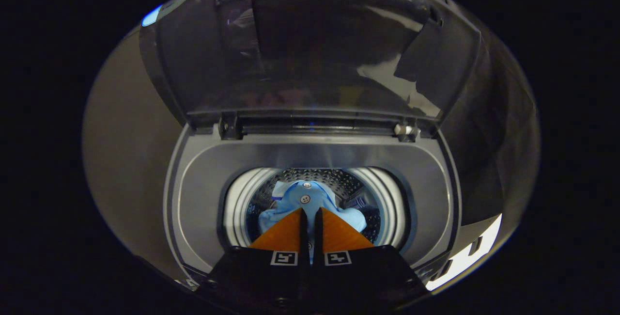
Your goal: Put the clothes into the washing machine and then close the washing machine lid.
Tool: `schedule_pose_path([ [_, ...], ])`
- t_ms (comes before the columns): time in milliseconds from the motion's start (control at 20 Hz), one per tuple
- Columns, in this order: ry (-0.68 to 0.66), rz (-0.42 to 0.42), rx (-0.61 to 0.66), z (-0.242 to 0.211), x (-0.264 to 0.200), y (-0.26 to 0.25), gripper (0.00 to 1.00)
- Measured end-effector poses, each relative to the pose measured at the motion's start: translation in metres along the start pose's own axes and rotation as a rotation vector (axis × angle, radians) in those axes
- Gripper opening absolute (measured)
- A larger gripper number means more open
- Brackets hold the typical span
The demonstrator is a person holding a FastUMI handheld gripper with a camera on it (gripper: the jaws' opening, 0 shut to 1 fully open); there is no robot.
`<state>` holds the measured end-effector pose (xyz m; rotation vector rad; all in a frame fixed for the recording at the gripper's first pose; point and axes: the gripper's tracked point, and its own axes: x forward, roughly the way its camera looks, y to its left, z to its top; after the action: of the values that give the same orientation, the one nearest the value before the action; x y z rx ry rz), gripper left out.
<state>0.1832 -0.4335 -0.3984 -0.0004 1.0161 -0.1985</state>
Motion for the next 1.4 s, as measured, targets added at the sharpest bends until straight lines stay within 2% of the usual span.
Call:
schedule_pose_path([
  [400,0.068,-0.01,-0.038,-0.023,0.026,0.0,0.06],
  [450,0.071,-0.002,-0.04,-0.024,0.025,0.0,0.1],
  [700,0.039,0.004,-0.004,-0.014,0.023,-0.004,1.0],
  [950,0.006,-0.016,-0.03,-0.001,0.008,-0.014,1.0],
  [1050,-0.045,0.004,-0.032,0.013,-0.004,-0.014,1.0],
  [1400,-0.167,-0.018,-0.023,0.08,-0.085,-0.03,0.99],
])
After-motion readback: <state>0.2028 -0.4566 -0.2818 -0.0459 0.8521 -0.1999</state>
